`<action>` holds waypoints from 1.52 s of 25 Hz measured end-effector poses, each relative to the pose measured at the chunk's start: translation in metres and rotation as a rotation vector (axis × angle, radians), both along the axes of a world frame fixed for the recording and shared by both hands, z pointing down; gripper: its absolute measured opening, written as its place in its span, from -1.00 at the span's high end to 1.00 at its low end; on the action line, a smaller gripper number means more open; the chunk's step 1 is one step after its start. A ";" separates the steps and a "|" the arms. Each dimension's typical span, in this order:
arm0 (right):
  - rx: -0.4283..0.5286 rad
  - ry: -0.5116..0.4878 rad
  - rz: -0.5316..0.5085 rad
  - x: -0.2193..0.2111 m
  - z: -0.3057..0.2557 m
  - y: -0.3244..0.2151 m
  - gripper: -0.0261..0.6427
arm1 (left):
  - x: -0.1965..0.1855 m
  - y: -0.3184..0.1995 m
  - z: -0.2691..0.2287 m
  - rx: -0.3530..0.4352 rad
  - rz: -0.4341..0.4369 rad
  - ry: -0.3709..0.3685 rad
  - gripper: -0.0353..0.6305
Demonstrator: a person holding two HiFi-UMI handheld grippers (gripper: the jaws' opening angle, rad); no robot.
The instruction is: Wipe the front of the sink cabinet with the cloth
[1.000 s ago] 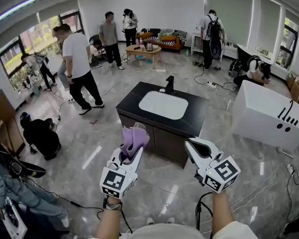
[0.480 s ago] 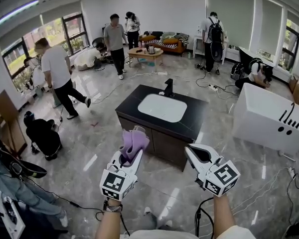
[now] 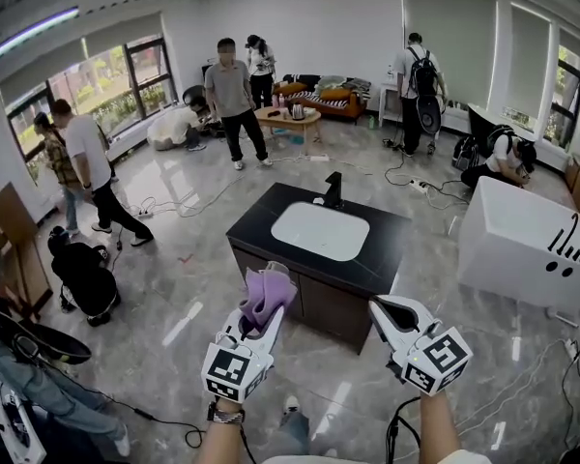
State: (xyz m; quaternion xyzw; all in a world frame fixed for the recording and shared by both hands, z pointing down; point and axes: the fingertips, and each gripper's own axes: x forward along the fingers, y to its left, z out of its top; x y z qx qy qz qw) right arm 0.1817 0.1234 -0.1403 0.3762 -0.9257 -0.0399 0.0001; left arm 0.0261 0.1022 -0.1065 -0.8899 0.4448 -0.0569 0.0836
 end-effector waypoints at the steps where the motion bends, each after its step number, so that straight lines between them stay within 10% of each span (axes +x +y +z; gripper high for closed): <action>1: 0.002 -0.001 0.003 -0.002 0.000 -0.009 0.90 | -0.002 -0.010 0.000 0.002 0.003 0.000 0.75; 38: -0.013 0.025 0.145 -0.061 0.052 -0.249 0.90 | -0.072 -0.287 0.073 -0.061 0.095 -0.022 0.75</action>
